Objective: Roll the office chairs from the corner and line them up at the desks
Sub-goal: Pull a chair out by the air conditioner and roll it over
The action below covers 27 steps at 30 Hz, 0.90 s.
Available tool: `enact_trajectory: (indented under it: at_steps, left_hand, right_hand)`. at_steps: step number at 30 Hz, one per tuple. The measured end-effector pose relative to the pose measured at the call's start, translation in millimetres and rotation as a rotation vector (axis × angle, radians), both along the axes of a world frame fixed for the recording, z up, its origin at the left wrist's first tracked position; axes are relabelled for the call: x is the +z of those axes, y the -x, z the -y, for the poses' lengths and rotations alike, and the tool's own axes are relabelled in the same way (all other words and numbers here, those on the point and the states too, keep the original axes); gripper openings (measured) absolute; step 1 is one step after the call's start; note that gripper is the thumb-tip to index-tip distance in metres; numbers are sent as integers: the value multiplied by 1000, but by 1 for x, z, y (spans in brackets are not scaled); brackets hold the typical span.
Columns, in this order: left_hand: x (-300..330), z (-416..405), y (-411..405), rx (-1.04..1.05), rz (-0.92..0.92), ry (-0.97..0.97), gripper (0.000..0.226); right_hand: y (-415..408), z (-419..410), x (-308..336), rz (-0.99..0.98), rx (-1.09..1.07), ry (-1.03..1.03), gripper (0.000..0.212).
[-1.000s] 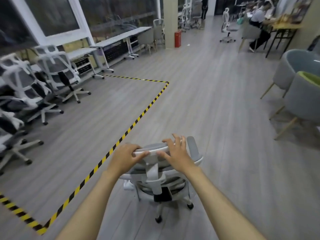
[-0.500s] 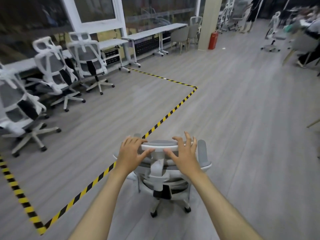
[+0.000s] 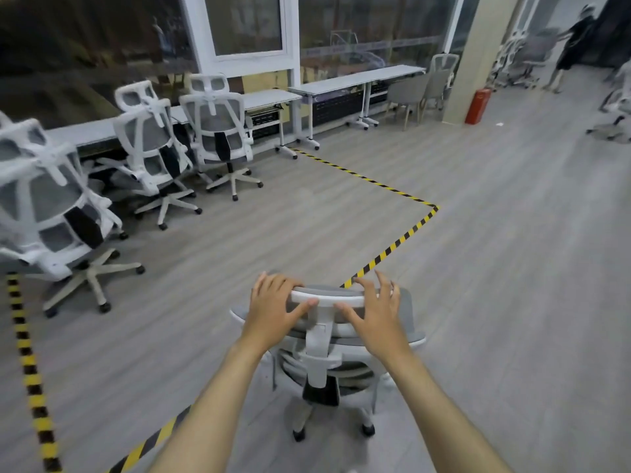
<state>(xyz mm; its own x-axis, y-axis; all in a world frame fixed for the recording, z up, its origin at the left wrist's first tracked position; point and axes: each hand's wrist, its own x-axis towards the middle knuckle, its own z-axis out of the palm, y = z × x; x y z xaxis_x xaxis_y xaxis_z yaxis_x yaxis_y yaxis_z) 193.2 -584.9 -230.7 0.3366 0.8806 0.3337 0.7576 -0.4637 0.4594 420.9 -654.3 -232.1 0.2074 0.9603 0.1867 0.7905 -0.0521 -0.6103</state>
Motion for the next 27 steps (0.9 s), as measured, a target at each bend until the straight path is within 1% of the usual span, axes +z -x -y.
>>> enact_trajectory:
  at_steps: [4,7,10,12,14,16,21,25,27]
  left_hand:
    - [-3,-71,5,82,106,72,46]
    - [-3,-124,12,144,194,126,48]
    - [8,-183,19,199,249,173,42]
    - [11,-221,27,213,264,173,40]
    - [11,-258,38,242,275,174,42]
    - [10,-295,50,268,285,178,46]
    - [6,-392,88,323,282,105,44]
    - [2,-467,125,352,276,38,47]
    - [1,-503,145,356,270,39,50]
  right_hand:
    - [8,-93,0,90,21,-3,67]
    - [17,-160,-2,99,57,14,69]
    - [26,-228,3,93,92,38,72]
    - [36,-271,6,93,112,31,77]
    - [50,-308,10,101,117,28,85]
    - [64,-347,10,89,127,42,88]
    - [107,-450,3,76,138,17,82]
    - [146,-525,0,77,153,-1,78]
    - [165,-562,0,102,148,2,78]
